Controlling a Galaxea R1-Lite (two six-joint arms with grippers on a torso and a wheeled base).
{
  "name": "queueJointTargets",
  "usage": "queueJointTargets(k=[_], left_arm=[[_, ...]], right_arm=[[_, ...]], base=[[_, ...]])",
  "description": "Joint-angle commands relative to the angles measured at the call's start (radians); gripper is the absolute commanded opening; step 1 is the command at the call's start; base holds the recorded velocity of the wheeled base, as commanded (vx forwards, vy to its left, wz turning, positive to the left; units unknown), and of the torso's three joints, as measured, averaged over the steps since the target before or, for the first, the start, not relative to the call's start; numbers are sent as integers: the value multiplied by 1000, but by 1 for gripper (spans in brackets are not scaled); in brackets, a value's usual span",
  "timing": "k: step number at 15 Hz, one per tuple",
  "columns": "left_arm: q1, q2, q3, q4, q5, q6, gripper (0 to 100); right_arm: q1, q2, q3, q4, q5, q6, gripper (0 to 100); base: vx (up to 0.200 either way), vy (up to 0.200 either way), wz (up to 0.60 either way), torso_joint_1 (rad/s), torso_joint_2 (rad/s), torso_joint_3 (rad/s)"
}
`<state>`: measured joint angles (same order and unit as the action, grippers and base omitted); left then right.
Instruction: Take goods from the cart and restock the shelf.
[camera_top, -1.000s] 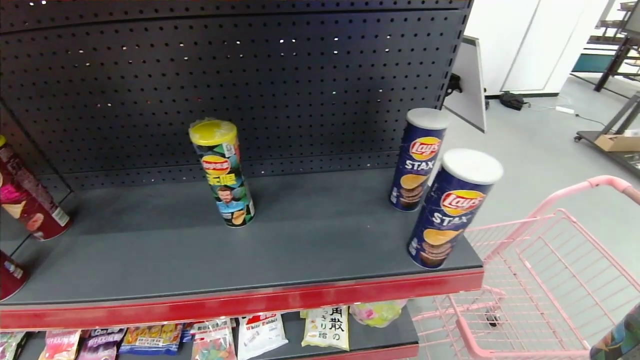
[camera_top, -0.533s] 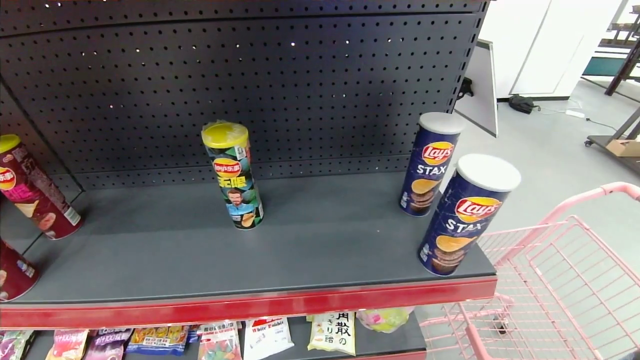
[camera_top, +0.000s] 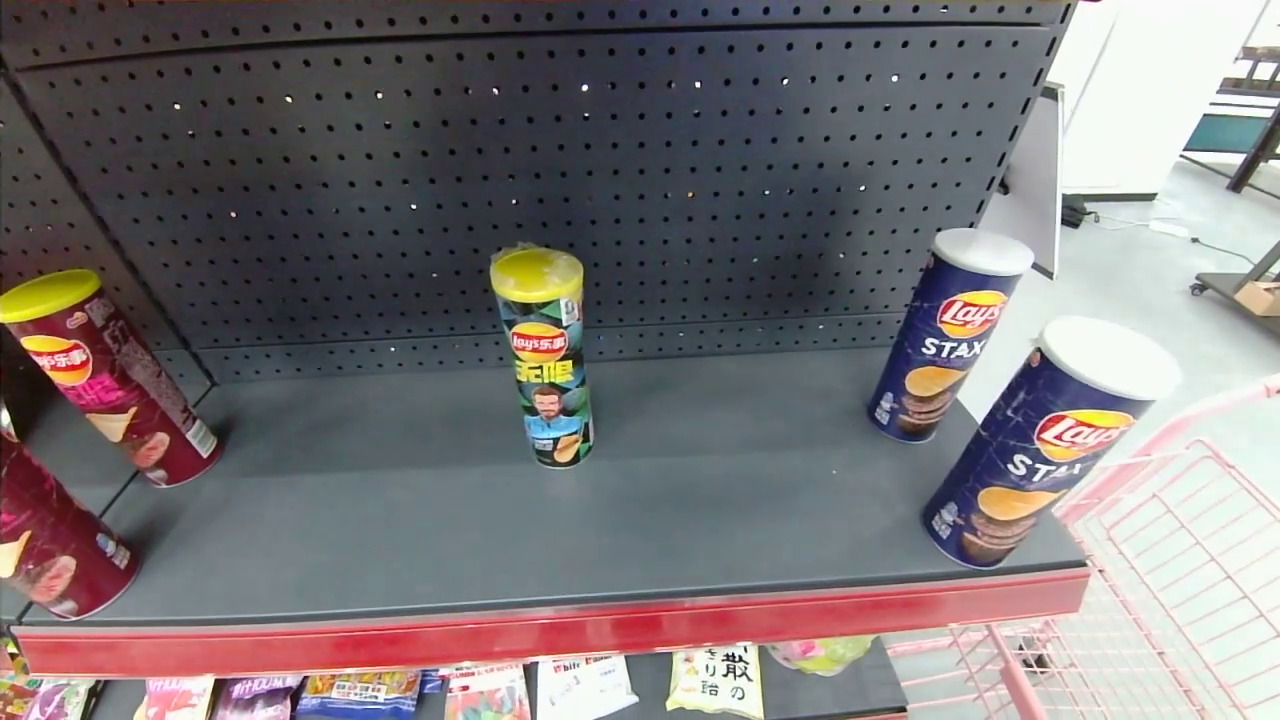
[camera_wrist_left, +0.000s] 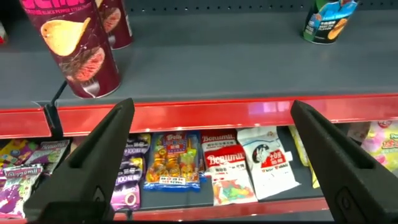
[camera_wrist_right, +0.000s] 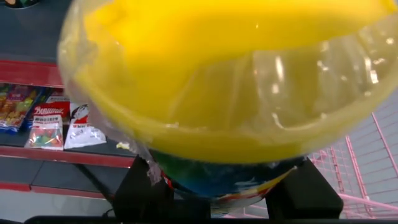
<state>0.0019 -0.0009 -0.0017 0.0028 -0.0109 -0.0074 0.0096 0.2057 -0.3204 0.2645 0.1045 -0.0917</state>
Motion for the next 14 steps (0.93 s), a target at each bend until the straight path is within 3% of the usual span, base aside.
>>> queueJointTargets(k=[1, 4, 7, 10, 14], left_arm=[[0, 1, 0, 0, 0, 0, 100], [0, 1, 0, 0, 0, 0, 100], [0, 1, 0, 0, 0, 0, 100], [0, 1, 0, 0, 0, 0, 100], [0, 1, 0, 0, 0, 0, 100]], right_arm=[[0, -5, 0, -1, 0, 0, 0], [0, -9, -2, -1, -2, 0, 0], [0, -9, -2, -1, -2, 0, 0], [0, -14, -2, -1, -5, 0, 0], [-2, -19, 0, -1, -6, 0, 0]], base=[[0, 0, 0, 0, 0, 0], [0, 0, 0, 0, 0, 0], [-200, 0, 0, 6, 4, -2], [0, 0, 0, 0, 0, 0], [0, 200, 0, 6, 2, 6]])
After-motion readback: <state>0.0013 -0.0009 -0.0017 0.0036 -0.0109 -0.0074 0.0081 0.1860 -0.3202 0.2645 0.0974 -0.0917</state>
